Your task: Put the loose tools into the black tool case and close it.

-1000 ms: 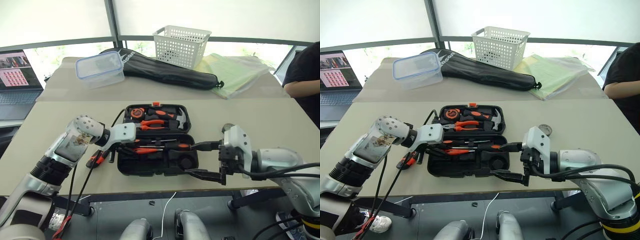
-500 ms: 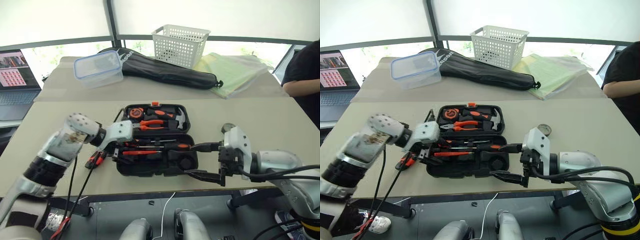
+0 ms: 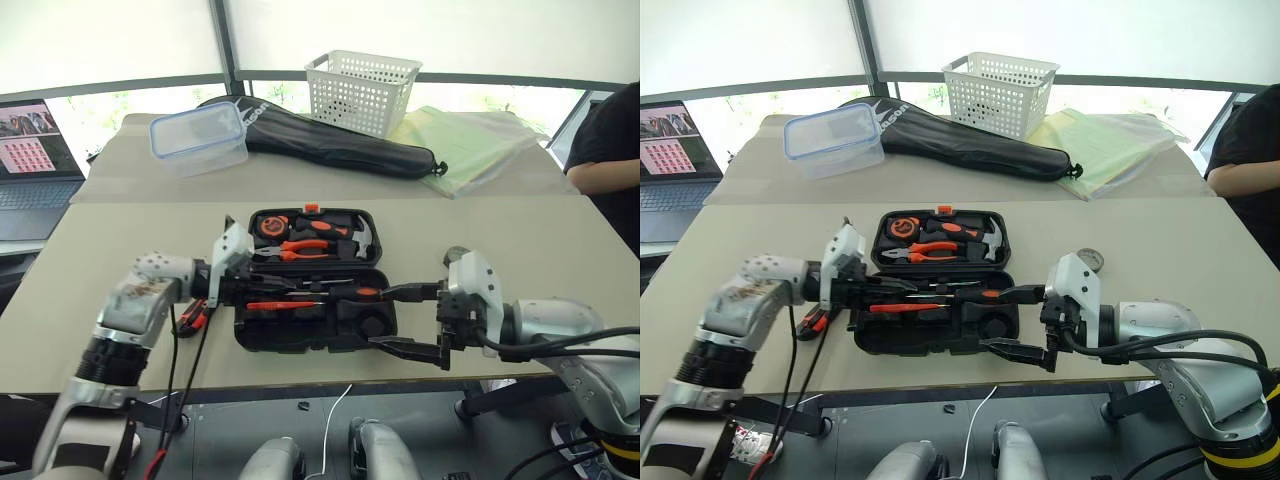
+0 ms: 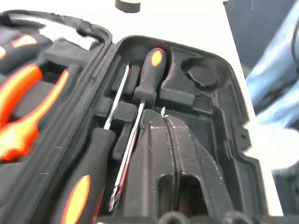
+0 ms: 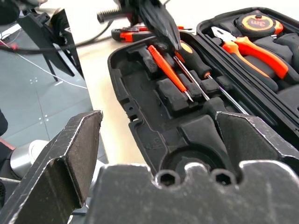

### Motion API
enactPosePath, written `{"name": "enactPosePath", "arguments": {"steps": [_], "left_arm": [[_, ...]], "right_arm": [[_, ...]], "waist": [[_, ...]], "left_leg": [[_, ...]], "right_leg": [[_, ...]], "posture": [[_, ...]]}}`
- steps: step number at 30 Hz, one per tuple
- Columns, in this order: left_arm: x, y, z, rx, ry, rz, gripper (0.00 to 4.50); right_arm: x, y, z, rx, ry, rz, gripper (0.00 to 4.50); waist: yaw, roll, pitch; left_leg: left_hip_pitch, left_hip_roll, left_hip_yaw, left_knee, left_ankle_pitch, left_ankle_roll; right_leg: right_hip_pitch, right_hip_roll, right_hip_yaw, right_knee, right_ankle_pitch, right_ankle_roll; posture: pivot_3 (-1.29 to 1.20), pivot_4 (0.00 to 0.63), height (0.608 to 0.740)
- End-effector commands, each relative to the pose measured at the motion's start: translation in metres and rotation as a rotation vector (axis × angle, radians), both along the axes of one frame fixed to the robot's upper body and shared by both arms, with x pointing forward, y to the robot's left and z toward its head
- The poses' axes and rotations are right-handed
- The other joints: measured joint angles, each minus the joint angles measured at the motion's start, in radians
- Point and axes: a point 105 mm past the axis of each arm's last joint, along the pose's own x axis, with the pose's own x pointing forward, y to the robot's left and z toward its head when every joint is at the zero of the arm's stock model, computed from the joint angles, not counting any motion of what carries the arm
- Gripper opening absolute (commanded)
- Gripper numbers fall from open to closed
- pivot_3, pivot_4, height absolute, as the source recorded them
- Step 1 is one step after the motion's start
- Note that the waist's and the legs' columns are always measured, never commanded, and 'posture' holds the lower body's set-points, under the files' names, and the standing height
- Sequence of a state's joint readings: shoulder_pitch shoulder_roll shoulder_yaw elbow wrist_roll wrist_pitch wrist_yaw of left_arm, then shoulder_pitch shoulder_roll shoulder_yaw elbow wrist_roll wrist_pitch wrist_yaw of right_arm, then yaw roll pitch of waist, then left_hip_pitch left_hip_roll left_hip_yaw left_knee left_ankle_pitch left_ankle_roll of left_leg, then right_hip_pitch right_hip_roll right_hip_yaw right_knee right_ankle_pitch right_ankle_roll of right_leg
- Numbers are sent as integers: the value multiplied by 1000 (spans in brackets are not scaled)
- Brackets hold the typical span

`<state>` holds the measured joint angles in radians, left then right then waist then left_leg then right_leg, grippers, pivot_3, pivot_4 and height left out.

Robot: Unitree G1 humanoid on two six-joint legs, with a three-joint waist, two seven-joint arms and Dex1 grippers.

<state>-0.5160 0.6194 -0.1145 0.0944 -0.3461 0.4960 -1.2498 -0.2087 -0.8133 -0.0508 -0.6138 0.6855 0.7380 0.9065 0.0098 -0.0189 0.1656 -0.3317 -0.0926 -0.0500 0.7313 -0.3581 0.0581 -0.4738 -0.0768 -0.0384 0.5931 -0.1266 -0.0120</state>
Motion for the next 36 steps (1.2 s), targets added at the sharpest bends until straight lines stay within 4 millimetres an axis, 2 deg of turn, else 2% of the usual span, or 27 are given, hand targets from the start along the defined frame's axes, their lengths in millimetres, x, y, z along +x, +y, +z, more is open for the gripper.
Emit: {"name": "enactPosePath", "arguments": {"steps": [1,12,21,26,28,33,36], "left_arm": [[3,2,0,32,-39,17,21],[-9,10,-34,150,-39,-1,21],[-11,21,-42,187,-79,26,21],[-17,25,-47,178,-25,47,21],[-19,25,-46,172,-16,45,21],[-8,13,-12,50,-28,65,21],[-4,8,-6,48,-34,55,21]], "right_arm": [[1,-1,8,7,-43,-6,4500],[1,-1,5,7,-35,-21,4500],[3,0,4,13,-29,-28,4500],[5,2,3,16,-31,-20,4500],[5,3,4,18,-31,-17,4500],[5,3,4,18,-32,-13,4500],[6,3,4,19,-31,-11,4500]], "waist": [[2,0,0],[2,1,-1],[2,2,-2],[1,2,-3],[2,2,-3],[5,3,-3],[6,3,-3]], "left_leg": [[0,0,0,0,0,0],[1,0,0,-1,0,0],[4,0,0,-2,0,0],[6,1,0,-2,0,0],[7,1,0,-3,0,0],[11,1,0,-4,-1,1],[10,1,-1,-4,-1,1]], "right_leg": [[0,0,0,0,0,0],[0,0,1,0,0,0],[3,0,1,0,0,0],[4,0,1,0,0,0],[6,0,1,-1,0,0],[10,0,1,-2,-1,1],[10,1,0,-2,-1,1]], "posture": [[0,150,740],[0,150,740],[0,150,740],[0,150,740],[0,150,740],[0,150,740],[0,150,740]]}}
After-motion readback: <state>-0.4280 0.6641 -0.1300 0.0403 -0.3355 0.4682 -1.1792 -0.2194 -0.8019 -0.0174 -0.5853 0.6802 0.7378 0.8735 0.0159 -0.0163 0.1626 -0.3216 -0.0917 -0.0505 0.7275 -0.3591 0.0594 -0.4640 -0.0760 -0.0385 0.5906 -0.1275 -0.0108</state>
